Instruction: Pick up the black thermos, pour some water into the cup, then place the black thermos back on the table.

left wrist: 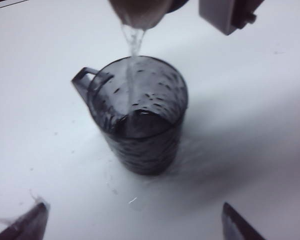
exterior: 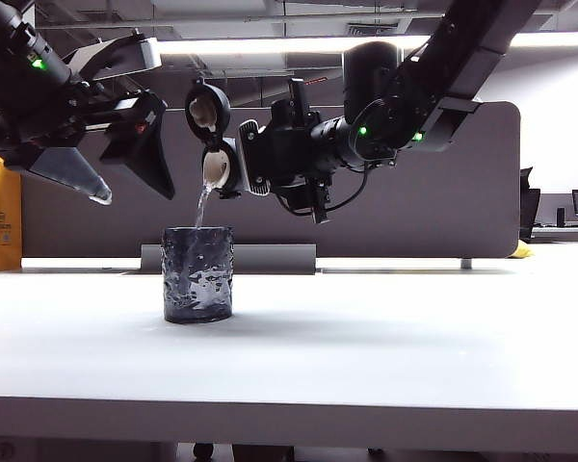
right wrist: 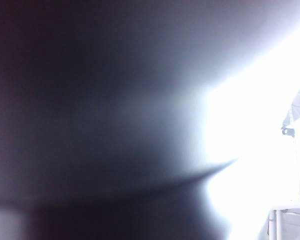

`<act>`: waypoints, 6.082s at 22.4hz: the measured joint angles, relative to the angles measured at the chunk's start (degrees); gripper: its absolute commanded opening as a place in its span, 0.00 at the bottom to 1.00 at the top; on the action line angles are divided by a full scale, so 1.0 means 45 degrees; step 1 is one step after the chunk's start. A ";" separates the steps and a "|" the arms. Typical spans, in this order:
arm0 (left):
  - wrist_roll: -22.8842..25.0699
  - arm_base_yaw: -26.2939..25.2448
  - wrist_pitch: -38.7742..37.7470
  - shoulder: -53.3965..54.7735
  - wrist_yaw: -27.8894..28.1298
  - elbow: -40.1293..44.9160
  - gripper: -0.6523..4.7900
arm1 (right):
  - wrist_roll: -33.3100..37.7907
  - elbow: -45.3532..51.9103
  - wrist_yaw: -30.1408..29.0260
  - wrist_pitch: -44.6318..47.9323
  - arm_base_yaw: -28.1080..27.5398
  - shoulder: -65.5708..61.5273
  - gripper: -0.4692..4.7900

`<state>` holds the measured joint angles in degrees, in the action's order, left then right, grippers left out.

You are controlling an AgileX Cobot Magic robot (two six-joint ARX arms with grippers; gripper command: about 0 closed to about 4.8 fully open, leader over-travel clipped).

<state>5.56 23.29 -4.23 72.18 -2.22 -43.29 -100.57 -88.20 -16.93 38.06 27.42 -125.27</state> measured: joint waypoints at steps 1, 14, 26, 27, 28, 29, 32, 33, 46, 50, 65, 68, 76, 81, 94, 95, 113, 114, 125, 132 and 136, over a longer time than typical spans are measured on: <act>0.0000 -0.0005 -0.0087 0.0000 0.0019 0.0000 1.00 | -0.0049 -0.0024 -0.0073 -0.0073 -0.0005 -0.0029 0.27; 0.0000 0.0005 -0.0267 0.0000 0.0311 0.0000 1.00 | -0.2725 -0.0078 -0.0238 -0.0039 -0.0024 -0.0068 0.27; 0.0000 0.0005 -0.0267 0.0000 0.0311 0.0000 1.00 | -0.2744 -0.0126 -0.0233 -0.0015 0.0029 -0.0087 0.27; 0.0000 0.0005 -0.0287 0.0000 0.0311 0.0000 1.00 | -0.2744 -0.0126 -0.0214 -0.0015 0.0029 -0.0087 0.27; 0.0000 0.0005 -0.0369 0.0000 0.0311 0.0000 1.00 | -0.2744 -0.0126 -0.0209 -0.0015 0.0029 -0.0087 0.28; 0.0000 0.0005 -0.0476 0.0000 0.0316 0.0000 1.00 | -0.2744 -0.0126 -0.0204 -0.0015 0.0029 -0.0087 0.34; 0.0000 0.0005 -0.0495 0.0000 0.0311 0.0000 1.00 | -0.2744 -0.0126 -0.0209 -0.0015 0.0029 -0.0087 0.36; 0.0000 0.0005 -0.0495 0.0000 0.0311 0.0000 1.00 | -0.2744 -0.0126 -0.0204 -0.0015 0.0029 -0.0087 0.36; 0.0000 0.0005 -0.0495 0.0000 0.0316 0.0000 1.00 | -0.1943 -0.0117 -0.0238 -0.0253 0.0029 -0.0087 0.35; 0.0000 0.0005 -0.0495 0.0000 0.0311 0.0000 1.00 | -0.2268 -0.0117 -0.0219 -0.0248 0.0029 -0.0087 0.35; 0.0000 0.0005 -0.0262 -0.0884 0.0316 0.0000 1.00 | 0.9355 -0.0097 0.1209 -0.0345 0.0029 -0.0087 0.35; 0.0000 0.0000 0.0335 -0.1481 0.0262 -0.0005 1.00 | 1.3712 0.0772 0.1739 -0.0384 0.0044 0.0432 0.35; -0.0869 0.0869 0.2293 -0.2565 -0.2968 -0.0010 1.00 | 2.0735 0.9636 0.4245 0.3371 -0.0335 0.6708 0.35; -0.0325 0.3643 0.4818 -0.0695 -0.3011 -0.0019 1.00 | 2.1629 1.2774 0.4828 0.6368 -0.1302 0.6747 0.35; -0.0282 0.3988 0.5221 0.0413 -0.2676 -0.0019 1.00 | 2.2532 1.2740 0.4847 0.8990 -0.2001 0.3730 0.70; -0.0282 0.3993 0.5221 0.0413 -0.2676 -0.0019 1.00 | 2.2532 1.2750 0.4847 0.8995 -0.2001 0.3730 1.00; -0.0797 0.3963 -0.3978 -0.9836 -0.0695 0.0461 0.11 | 2.3256 1.7170 0.1870 -0.4454 -0.1996 2.0507 0.08; -0.0991 0.3963 -0.4090 -1.0394 -0.0685 0.0831 0.11 | 2.3256 1.7170 0.1870 -0.5353 -0.2001 2.1444 0.08; -0.2730 0.3973 -0.2341 -1.4542 0.0291 0.5387 0.11 | 2.3081 1.8321 0.2448 -1.0622 -0.2035 2.7763 0.08; -0.4027 0.3968 -0.0704 -1.4872 0.0398 0.8140 0.11 | 2.3105 1.9181 0.2433 -1.0768 -0.2030 2.7724 0.08; -0.4065 0.3968 0.0670 -1.4892 0.0413 0.9160 0.11 | 2.3290 1.9496 0.2973 -1.0676 -0.2035 2.7821 0.08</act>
<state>-12.73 41.15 -1.21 5.17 -0.36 -2.07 4.23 -0.47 -3.55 -9.98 18.26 -0.08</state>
